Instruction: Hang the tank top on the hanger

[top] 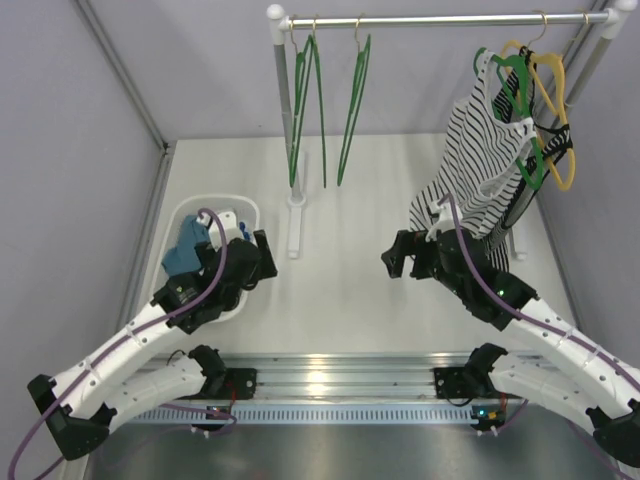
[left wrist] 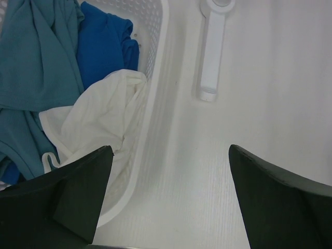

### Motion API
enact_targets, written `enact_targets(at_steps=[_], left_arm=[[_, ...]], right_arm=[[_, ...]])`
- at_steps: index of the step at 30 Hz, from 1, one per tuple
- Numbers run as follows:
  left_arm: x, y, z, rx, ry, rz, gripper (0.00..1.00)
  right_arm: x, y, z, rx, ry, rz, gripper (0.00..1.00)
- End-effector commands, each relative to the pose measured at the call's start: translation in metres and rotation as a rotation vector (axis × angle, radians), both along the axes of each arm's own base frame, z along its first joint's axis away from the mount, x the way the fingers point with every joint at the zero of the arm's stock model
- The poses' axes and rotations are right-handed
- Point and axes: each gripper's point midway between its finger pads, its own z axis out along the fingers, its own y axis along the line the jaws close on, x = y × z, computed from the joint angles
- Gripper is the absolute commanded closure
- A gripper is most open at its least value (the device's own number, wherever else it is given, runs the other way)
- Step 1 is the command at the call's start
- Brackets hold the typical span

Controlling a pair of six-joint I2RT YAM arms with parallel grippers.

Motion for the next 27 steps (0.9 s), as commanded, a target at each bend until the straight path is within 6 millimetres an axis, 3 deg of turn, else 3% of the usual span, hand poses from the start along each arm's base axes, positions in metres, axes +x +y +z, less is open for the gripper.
enact_targets(at_steps=[1, 6, 9, 11, 15, 20, 27], left_arm=[[-0.001, 0.020, 0.018, 0.015, -0.026, 0.098, 0.02], [-0.001, 0.035, 0.017, 0.083, 0.030, 0.178, 0.02], [0.005, 0.035, 0.005, 0.105, 0.095, 0.188, 0.02], [0.009, 0.030, -0.006, 0.101, 0.147, 0.169, 0.02], [0.018, 0.050, -0.034, 0.026, 0.258, 0.234, 0.02], [0.029, 0.071, -0.054, -0.074, 0.292, 0.288, 0.02], [0.035, 0.080, -0.097, -0.173, 0.356, 0.366, 0.02]], right_arm=[[-0.003, 0.013, 0.017, 0.030, -0.040, 0.072, 0.00], [-0.007, 0.019, 0.011, 0.004, -0.025, 0.128, 0.00], [-0.010, 0.026, 0.011, 0.021, -0.031, 0.167, 0.00], [-0.011, 0.029, 0.010, 0.025, -0.022, 0.189, 0.00], [-0.012, 0.034, 0.004, 0.015, 0.007, 0.208, 0.00], [-0.018, 0.037, 0.000, 0.024, 0.017, 0.239, 0.00], [-0.023, 0.042, 0.000, 0.045, 0.021, 0.277, 0.00]])
